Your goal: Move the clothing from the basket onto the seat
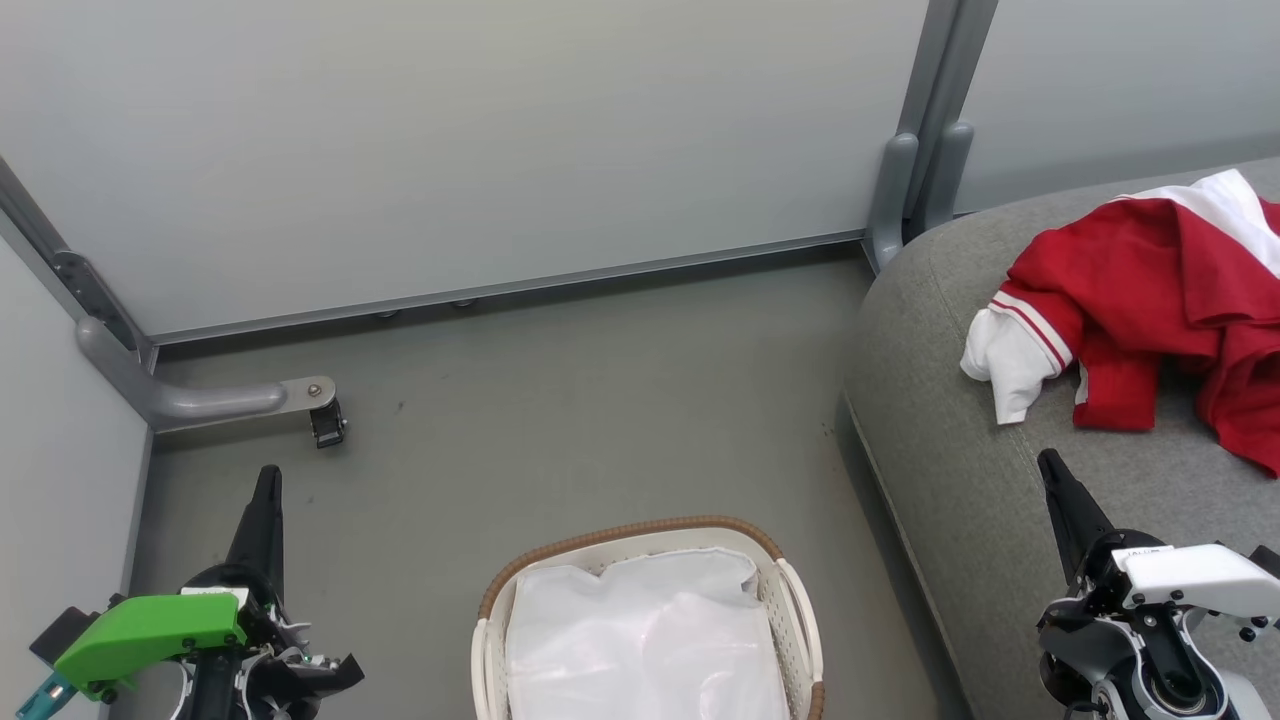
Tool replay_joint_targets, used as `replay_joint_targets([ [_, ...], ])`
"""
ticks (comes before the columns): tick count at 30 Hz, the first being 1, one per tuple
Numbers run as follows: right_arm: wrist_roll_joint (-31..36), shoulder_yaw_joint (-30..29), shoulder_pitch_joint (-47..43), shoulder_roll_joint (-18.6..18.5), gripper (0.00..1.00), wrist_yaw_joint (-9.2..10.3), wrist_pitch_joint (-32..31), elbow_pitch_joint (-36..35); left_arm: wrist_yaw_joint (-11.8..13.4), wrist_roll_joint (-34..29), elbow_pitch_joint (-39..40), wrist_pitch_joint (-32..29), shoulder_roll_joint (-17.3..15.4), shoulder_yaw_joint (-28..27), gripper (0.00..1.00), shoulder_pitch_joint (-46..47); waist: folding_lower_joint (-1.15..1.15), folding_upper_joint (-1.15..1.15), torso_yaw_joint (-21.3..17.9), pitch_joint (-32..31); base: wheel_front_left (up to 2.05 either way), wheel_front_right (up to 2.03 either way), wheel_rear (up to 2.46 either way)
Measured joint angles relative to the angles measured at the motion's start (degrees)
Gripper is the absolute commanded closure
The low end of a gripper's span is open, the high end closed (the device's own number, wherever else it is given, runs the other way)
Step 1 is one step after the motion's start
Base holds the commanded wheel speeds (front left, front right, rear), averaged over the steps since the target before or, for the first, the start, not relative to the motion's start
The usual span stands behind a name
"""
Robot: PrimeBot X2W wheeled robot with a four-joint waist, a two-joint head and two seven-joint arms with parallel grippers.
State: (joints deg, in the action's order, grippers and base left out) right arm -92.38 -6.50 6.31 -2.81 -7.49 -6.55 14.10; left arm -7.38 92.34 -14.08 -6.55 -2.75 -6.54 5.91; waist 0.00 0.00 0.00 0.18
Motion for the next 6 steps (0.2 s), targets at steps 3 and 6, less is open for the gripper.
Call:
replay_joint_targets([
  [3,0.00,-0.01,0.00,0.00,1.00,0.00,0.00,0.00,0.00,0.00,0.00,0.00,0.00,0.00,1.00,0.00,0.00,0.00,0.00,0.00,0.00,0.00,0.00],
  [6,0.00,-0.01,0.00,0.00,1.00,0.00,0.00,0.00,0.00,0.00,0.00,0.00,0.00,0.00,1.00,0.00,0.00,0.00,0.00,0.00,0.00,0.00,0.00],
])
